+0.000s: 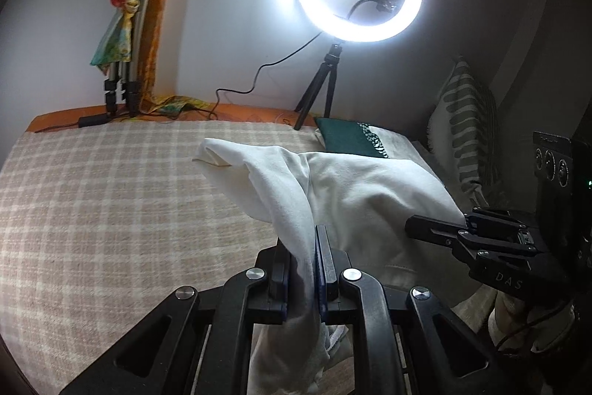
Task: Fold small clothes
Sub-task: 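Carry the folded shirt with both grippers onto the green cloth pile, then open both grippers to release the shirt on the pile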
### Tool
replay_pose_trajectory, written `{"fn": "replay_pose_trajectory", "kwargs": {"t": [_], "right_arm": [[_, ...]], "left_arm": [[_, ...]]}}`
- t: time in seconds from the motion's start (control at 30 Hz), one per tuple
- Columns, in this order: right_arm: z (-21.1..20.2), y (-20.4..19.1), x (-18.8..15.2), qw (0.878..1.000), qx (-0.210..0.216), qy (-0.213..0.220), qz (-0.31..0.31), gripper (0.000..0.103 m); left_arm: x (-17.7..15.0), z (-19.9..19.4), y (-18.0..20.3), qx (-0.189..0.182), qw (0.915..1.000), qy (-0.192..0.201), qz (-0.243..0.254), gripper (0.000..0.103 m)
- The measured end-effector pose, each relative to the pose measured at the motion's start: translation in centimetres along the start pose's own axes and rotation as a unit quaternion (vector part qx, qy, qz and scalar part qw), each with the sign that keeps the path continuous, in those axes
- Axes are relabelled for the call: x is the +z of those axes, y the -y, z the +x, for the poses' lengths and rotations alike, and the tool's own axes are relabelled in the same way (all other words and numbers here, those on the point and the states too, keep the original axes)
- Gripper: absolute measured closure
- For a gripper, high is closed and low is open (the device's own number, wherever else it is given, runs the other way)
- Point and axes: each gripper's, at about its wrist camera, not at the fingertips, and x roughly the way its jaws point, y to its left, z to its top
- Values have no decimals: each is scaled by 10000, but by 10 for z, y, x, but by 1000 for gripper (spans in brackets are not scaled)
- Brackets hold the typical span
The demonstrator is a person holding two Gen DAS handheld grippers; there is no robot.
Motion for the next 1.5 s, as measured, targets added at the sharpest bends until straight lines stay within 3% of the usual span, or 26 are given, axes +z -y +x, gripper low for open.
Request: {"fn": "replay_pose_trajectory", "kwargs": {"t": [0.33, 0.57, 0.83, 1.13, 1.2, 1.27, 1.33, 1.4, 1.47, 1.5], "right_arm": [[-37, 105, 20, 9961, -719, 336, 396, 96], [-38, 183, 37, 9882, -1308, 473, 643, 96], [-22, 250, 51, 9806, -1732, 537, 738, 96], [28, 289, 41, 9816, -1694, 135, 870, 96], [38, 296, 40, 9807, -1732, -17, 909, 96], [45, 303, 36, 9797, -1738, -189, 978, 96], [48, 310, 35, 9764, -1859, -326, 1051, 94], [49, 315, 32, 9732, -1939, -437, 1159, 87], [46, 318, 30, 9678, -2132, -491, 1249, 79], [44, 319, 30, 9659, -2181, -495, 1306, 70]], "left_arm": [[62, 79, 74, -441, 9985, 91, 322, 95], [103, 146, 115, -428, 9977, 156, 506, 95], [119, 209, 143, -100, 9963, 141, 838, 95], [112, 264, 130, 417, 9958, -385, 715, 94], [108, 269, 128, 638, 9938, -445, 800, 90], [106, 270, 126, 795, 9922, -517, 808, 76], [106, 267, 122, 763, 9928, -553, 742, 69], [106, 261, 120, 772, 9929, -528, 736, 64], [106, 253, 121, 733, 9930, -512, 772, 44], [106, 248, 123, 721, 9930, -491, 799, 40]]}}
